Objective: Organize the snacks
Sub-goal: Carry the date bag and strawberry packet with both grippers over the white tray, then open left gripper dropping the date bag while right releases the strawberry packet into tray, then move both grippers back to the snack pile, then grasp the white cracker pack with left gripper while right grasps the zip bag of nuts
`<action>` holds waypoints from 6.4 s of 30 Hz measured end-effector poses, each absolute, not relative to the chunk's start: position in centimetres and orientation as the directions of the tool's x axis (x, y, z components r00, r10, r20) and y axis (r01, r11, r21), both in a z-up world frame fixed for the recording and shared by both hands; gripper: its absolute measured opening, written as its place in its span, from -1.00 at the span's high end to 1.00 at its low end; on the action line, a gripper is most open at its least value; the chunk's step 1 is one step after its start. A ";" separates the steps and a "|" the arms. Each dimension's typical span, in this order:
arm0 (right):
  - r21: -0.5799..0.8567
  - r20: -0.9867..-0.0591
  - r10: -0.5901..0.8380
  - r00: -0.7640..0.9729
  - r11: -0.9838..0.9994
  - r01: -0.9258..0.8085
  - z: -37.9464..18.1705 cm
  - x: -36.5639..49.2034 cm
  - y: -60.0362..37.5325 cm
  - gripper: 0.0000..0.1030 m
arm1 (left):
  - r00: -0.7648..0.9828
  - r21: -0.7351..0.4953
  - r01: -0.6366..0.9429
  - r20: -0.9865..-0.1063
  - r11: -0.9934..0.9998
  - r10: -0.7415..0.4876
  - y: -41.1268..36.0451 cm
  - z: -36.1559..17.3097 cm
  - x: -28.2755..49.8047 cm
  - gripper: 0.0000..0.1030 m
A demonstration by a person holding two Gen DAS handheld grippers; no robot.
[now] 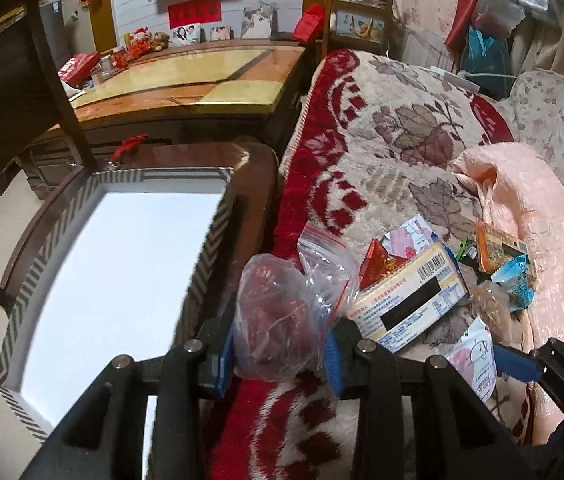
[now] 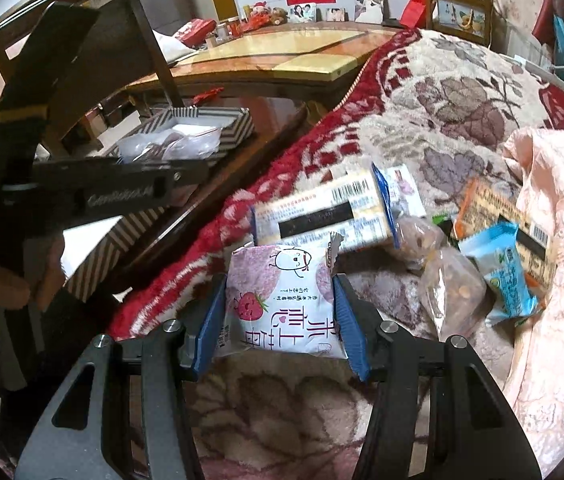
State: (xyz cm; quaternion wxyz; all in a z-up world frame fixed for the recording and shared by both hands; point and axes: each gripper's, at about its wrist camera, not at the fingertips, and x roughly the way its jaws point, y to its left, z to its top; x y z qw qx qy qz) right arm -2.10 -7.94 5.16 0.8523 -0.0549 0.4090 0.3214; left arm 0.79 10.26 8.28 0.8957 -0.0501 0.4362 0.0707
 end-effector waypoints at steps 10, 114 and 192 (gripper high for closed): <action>0.143 -0.723 0.518 0.457 0.759 -0.635 6.7 -2.5 -5.5 -0.01 | 0.626 -0.030 -0.220 -0.771 0.975 0.118 12.5 9.3 -1.0 0.26; -0.018 -0.758 0.493 0.428 0.639 -0.769 9.5 -1.9 7.6 -0.08 | 0.572 -0.049 -0.462 -0.779 0.885 0.256 21.0 9.3 -4.2 -0.84; 0.182 -0.815 0.342 0.467 0.917 -0.354 1.8 1.8 -18.7 -0.08 | 0.497 0.125 0.303 -0.866 0.945 -0.045 -0.1 1.8 6.5 -0.86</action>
